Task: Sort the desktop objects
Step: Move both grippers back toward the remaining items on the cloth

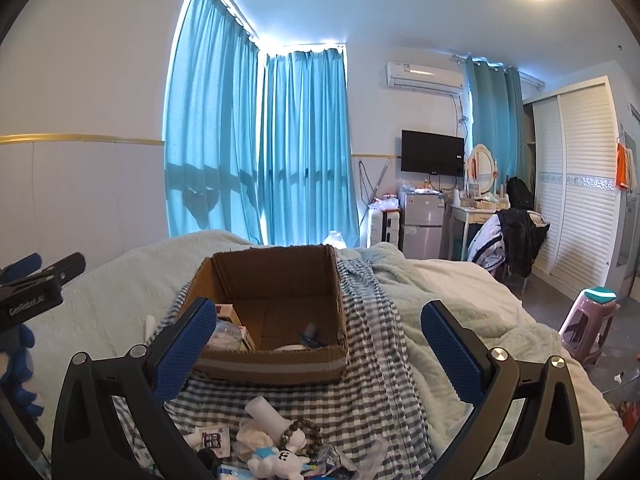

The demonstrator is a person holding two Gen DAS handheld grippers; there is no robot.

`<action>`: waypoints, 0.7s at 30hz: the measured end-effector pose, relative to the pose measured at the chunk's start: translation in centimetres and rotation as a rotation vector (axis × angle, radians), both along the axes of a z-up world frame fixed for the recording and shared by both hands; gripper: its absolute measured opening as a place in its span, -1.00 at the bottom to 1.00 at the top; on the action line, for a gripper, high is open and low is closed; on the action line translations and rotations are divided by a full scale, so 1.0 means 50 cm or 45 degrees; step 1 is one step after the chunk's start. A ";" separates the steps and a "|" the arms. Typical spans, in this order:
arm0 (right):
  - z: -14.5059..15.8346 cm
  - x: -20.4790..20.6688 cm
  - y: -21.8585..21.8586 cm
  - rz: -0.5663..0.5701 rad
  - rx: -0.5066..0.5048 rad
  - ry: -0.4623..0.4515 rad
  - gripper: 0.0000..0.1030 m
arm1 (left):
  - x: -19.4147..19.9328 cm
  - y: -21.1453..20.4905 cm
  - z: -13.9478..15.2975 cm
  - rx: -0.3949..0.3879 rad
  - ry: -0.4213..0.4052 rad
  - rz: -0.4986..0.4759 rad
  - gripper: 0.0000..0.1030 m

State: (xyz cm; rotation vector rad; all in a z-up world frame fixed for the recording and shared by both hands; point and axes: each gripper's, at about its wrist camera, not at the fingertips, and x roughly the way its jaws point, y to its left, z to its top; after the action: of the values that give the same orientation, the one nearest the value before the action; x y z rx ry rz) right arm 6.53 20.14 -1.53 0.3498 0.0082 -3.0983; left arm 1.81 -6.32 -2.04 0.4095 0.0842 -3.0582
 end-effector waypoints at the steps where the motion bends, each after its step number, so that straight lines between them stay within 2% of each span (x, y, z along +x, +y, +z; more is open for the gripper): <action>1: -0.004 0.001 0.001 0.004 -0.002 -0.004 0.99 | 0.002 -0.003 -0.007 0.002 -0.012 0.000 1.00; 14: -0.089 -0.007 -0.009 0.063 0.026 -0.151 0.99 | 0.001 0.001 -0.081 -0.069 -0.172 -0.071 1.00; 21: -0.142 -0.019 0.002 0.081 0.017 -0.262 0.99 | -0.007 0.019 -0.145 -0.093 -0.320 -0.163 1.00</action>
State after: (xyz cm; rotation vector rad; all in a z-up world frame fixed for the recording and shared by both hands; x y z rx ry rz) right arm 5.56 20.22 -8.65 0.6528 0.0353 -2.9855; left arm 1.45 -5.39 -9.28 0.8184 -0.0675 -3.0900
